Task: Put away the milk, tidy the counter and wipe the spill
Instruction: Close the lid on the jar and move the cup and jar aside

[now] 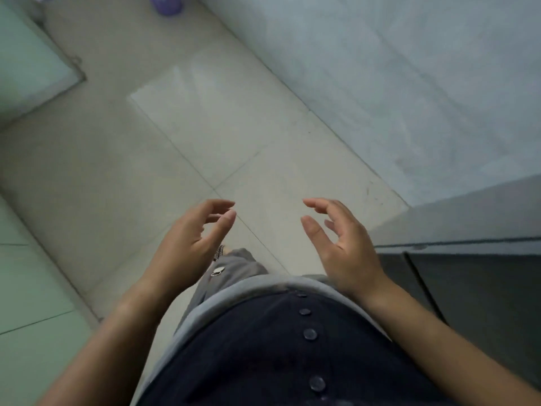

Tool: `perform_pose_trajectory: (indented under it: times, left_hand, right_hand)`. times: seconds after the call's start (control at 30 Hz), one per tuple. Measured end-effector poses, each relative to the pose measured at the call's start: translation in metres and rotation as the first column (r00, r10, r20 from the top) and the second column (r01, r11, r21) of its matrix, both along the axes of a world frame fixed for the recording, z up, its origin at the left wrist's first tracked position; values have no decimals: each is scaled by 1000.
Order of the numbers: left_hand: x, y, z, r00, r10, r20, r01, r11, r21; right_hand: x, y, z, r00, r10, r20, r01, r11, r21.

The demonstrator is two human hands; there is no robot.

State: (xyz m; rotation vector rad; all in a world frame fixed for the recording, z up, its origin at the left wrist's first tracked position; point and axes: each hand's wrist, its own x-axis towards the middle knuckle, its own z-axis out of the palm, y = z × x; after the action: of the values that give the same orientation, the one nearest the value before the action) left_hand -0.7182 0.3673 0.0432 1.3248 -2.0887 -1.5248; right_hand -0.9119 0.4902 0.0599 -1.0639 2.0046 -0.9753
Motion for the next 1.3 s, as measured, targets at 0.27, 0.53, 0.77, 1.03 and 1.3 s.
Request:
perform_pose_trajectory:
  times: [0.27,0.53,0.77,1.03,1.3]
  left_hand:
    - [88,-106,31,950,311,-34,-312,940,-135]
    - [164,-128,25,711,695,-105,-699,715,-6]
    - [213,-188,6,553,833,-29,-830,553,69]
    - [278,-339,20,337,939,-67,-938,341,59]
    - [347,-397,15,118,992,-42,-991,120,52]
  right_hand:
    - [60,-186,20,925,369,-86,-377,919,-116]
    - [142,-297,3,706,705,-70,-708,701,-85]
    - [208,-409,-24,544,839,-11,-839,544,-14]
    - [301,-596,-1,364,930,-47,-931,361,-49]
    - [397,-689,-2,126,991,-51,-992,126,-7]
